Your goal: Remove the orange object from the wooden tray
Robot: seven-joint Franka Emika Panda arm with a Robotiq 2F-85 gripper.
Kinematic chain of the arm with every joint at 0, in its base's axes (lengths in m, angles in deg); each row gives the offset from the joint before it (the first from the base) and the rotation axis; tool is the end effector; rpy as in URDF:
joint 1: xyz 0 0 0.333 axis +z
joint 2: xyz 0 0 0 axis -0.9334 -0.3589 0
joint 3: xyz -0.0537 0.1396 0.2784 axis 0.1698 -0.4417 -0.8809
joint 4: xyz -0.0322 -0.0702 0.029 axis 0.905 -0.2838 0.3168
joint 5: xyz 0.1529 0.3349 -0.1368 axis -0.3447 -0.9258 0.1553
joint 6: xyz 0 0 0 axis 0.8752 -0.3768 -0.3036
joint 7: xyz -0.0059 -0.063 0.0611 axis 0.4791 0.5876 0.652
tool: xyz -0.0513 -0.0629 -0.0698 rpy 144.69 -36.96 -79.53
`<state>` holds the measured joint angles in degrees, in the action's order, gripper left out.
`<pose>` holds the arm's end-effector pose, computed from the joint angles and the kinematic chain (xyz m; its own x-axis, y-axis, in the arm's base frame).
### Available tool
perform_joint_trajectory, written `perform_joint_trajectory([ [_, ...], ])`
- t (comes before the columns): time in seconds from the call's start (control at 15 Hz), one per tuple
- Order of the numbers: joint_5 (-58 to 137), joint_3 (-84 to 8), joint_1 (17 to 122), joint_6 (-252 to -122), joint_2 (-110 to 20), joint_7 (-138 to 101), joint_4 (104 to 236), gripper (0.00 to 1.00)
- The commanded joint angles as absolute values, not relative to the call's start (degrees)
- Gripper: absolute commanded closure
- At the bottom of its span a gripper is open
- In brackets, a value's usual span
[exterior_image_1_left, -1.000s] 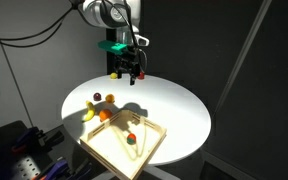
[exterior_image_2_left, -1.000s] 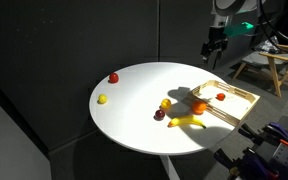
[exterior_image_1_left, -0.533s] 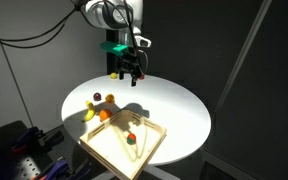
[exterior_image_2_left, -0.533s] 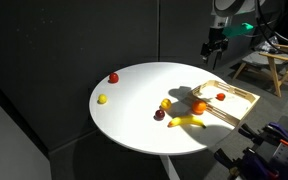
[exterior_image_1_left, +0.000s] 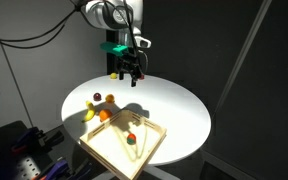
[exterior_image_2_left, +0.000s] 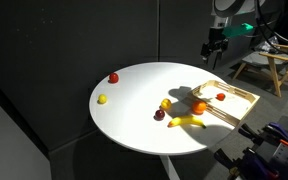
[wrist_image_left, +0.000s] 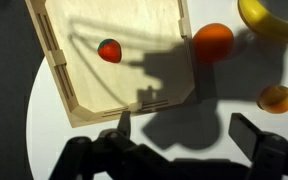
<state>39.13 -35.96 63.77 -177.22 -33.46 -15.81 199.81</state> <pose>0.5381 -0.1084 0.3620 0.9782 -0.2028 -0.0459 -0.2007 -0.9786 0.0462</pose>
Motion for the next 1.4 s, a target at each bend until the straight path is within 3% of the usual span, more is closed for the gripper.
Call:
perform_joint_trajectory([
  [0.0,38.9,-35.8,63.2,-177.9,-32.6,-14.4,200.7,0.0],
  [1.33,39.2,-32.0,57.7,-188.4,-34.2,1.8,208.0,0.0],
])
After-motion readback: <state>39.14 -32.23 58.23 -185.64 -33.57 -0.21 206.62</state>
